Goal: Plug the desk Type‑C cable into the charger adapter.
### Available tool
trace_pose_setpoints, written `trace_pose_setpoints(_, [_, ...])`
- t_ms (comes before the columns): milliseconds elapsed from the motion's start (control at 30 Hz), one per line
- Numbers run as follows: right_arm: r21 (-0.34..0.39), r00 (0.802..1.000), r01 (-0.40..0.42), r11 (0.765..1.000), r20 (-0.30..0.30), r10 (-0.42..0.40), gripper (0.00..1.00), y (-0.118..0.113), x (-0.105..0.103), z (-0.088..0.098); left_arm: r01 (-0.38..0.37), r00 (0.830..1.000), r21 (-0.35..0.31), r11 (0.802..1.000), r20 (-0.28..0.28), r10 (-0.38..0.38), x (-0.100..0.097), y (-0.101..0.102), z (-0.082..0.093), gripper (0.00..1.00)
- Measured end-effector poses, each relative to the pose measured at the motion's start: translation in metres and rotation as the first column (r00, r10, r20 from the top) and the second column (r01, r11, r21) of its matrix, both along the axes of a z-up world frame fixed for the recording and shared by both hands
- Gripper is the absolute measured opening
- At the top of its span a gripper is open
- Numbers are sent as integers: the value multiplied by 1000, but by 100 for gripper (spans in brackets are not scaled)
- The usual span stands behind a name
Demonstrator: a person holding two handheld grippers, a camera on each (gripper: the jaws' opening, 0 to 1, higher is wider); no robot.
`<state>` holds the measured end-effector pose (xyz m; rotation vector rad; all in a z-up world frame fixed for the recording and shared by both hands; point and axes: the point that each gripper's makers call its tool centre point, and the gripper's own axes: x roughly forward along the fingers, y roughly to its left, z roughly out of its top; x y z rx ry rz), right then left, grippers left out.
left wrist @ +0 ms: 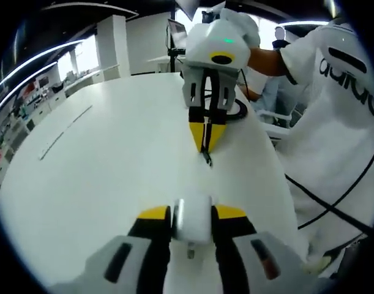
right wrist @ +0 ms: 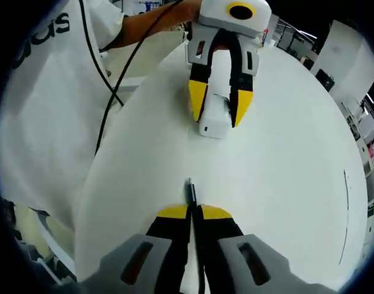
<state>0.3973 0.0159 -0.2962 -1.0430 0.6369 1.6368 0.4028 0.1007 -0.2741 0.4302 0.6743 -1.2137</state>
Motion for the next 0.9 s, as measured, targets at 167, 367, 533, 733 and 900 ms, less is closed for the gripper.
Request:
trace_pose_setpoints(167, [2,1000,13,1000,1,-13,3,1,-1,0,-6,1000,7,1000,-4,6,2,1,0,25])
trace_pose_setpoints(367, [29,999,52,998,1,-52,3,5,1,7,-22,1000,9,1000,-13,23,-1,0,0,25])
trace_pose_setpoints(533, [46,994,107,993,-23,-106,3,11,2,9,-38,999,5,999,-26,38,-3,-5,-2,25])
trace_pose_setpoints(733, [56,991,130,990,-46,-128,3,20,0,9,-52,998,8,999,-38,52,-6,-11,-3,26])
trace_pose_setpoints(900, [70,989,138,988,-61,-134,3,29,-1,10,-63,997,6,998,-53,64,-6,-12,-4,26])
